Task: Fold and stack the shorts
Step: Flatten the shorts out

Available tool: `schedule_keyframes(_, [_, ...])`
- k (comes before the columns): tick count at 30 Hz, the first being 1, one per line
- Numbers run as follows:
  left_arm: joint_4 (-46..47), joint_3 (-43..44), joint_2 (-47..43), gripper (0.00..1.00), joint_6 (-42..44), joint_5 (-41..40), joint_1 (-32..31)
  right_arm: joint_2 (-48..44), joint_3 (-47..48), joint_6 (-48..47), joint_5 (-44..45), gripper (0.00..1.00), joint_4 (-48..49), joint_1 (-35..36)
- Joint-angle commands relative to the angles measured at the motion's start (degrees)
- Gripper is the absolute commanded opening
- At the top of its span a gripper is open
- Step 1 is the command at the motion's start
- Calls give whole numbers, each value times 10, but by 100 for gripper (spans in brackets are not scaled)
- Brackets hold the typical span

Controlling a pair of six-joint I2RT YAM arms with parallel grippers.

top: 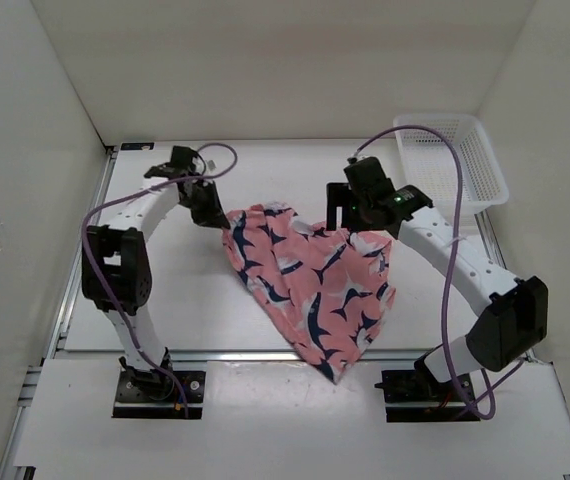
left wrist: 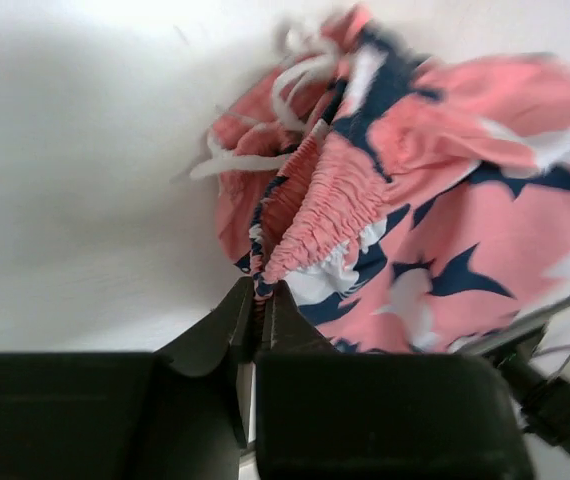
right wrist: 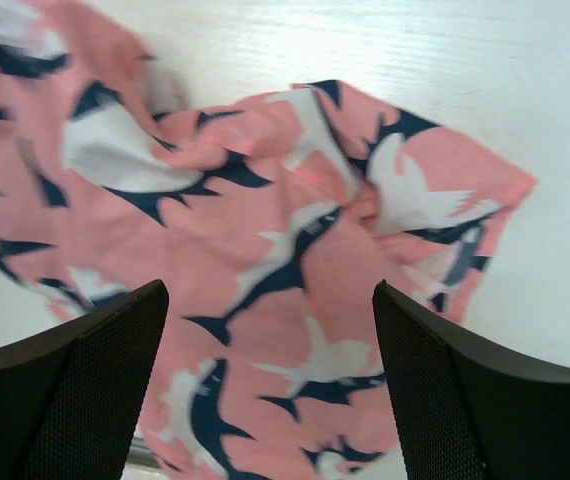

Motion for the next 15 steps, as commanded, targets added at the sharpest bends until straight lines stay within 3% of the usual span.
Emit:
schedule_keyframes(1, [-60, 112, -75, 10, 11, -25, 65, -38, 10, -7, 17, 87, -5, -39])
schedule_keyframes(5, [-100, 301, -97, 10, 11, -50, 91, -44, 30, -18, 12, 87, -10, -87])
schedule_keyframes(6, [-130, 383, -91, 10, 17, -56, 77, -44, 30, -18, 12, 87, -10, -95])
schedule_keyframes(9, [-179, 498, -68, 10, 22, -62, 56, -56, 35, -25, -16, 87, -10, -126])
schedule_keyframes(15, [-159, 461, -87, 10, 10, -49, 43, -68, 3, -18, -59, 87, 0, -142])
